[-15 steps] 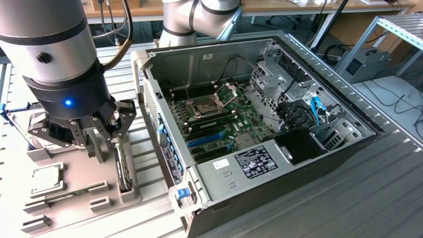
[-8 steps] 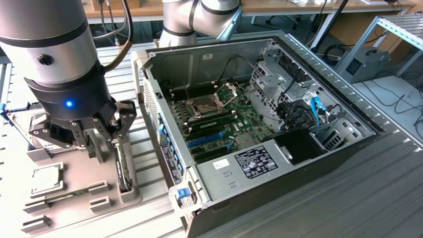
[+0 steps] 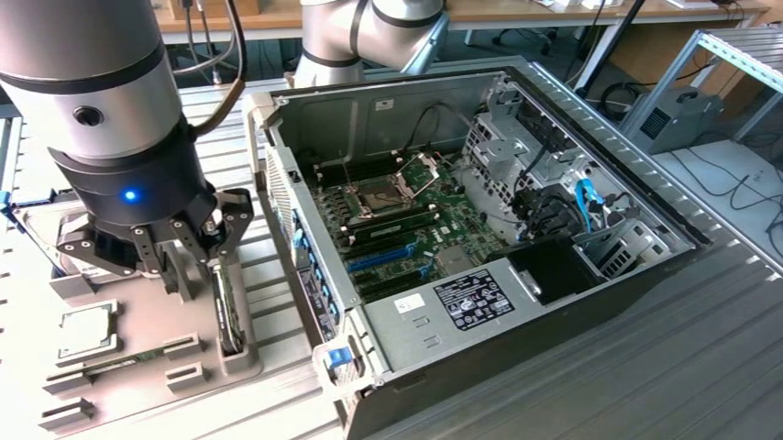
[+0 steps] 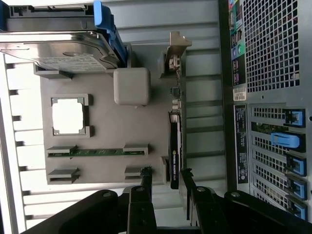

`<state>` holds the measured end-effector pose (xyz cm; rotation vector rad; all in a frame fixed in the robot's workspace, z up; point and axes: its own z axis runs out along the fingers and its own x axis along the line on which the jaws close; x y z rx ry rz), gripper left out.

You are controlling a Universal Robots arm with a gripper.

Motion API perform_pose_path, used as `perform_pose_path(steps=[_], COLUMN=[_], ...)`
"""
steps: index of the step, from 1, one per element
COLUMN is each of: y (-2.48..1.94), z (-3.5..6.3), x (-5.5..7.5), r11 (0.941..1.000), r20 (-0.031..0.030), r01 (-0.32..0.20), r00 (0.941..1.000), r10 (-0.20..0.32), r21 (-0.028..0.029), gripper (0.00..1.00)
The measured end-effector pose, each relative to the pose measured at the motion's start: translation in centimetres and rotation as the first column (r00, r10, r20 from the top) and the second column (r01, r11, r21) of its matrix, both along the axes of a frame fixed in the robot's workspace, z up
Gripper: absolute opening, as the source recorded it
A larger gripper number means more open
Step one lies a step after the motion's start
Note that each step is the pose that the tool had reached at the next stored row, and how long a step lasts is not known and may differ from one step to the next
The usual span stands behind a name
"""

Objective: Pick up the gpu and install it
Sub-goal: 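Pick up the gpu and move the gpu toward the slot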

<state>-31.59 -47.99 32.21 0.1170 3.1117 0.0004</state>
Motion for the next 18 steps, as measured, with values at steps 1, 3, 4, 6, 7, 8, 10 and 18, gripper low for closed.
perform_pose_path(steps=[1,3,4,6,7,8,10,18], y=[0.00,0.00,0.00,0.00,0.00,0.00,0.00,0.00], z=[-0.04,-0.11,-0.15,-0.21,-0.26,-0.29,-0.40,-0.68], x=[0.00,0.01,0.02,0.02,0.02,0.02,0.04,0.06], r11=[1.0000,1.0000,1.0000,1.0000,1.0000,1.0000,1.0000,1.0000], r20=[0.0001,0.0000,0.0000,0.0000,0.0001,0.0000,0.0000,0.0000], r01=[0.000,0.000,0.000,0.000,0.000,0.000,0.000,0.000], r00=[1.0000,1.0000,1.0000,1.0000,1.0000,1.0000,1.0000,1.0000], r10=[0.000,0.000,0.000,0.000,0.000,0.000,0.000,0.000], r21=[0.0001,0.0000,0.0000,0.0000,0.0001,0.0000,0.0000,0.0000], gripper=[0.36,0.36,0.36,0.36,0.36,0.36,0.36,0.36])
